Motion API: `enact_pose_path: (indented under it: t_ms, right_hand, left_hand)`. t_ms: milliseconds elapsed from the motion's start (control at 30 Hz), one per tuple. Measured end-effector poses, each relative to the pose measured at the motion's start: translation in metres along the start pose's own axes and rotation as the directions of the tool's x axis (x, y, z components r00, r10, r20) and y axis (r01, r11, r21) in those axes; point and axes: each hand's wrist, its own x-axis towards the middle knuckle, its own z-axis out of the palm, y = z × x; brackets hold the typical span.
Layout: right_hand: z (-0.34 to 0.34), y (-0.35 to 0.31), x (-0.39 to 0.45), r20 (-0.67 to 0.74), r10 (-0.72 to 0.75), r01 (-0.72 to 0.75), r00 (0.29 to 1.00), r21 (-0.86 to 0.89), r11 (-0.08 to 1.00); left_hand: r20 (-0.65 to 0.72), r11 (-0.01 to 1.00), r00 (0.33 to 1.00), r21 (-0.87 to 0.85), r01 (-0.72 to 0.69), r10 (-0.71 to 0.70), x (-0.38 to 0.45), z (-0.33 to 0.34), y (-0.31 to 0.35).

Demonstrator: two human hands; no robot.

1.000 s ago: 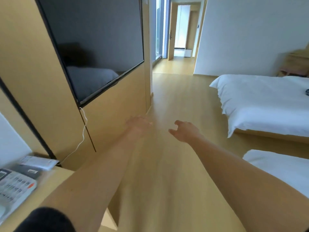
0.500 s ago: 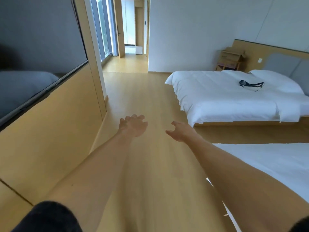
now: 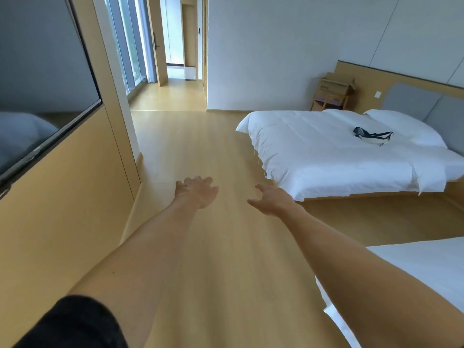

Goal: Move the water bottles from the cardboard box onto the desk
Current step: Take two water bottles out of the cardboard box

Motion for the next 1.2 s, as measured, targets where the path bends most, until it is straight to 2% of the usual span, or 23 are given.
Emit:
enact_pose_path:
  t_ms: [333,667,933,1200]
  right_hand:
    - [-0.008,0.008,0.180,0.021,0.002,-0.002,1.000,0.025,1.000]
    - [-0.075,0.010,0.416,0.052,-0.070,0.067,0.996,0.060,0.996]
    - [-0.096,0.006,0.555,0.074,-0.091,0.089,0.993,0.029,0.996]
    - [-0.110,-0.011,0.692,0.033,-0.042,0.040,0.999,0.048,0.998]
  left_hand:
    - [-0.006,0.999,1.000,0.052,-0.008,0.008,0.173,-0.017,0.016]
    - [-0.010,0.994,0.996,0.062,0.086,-0.086,0.389,-0.077,0.030]
    - [0.054,0.995,0.995,0.064,0.079,-0.083,0.527,-0.096,0.040]
    - [-0.014,0.998,0.999,0.035,0.042,-0.042,0.672,-0.109,0.032]
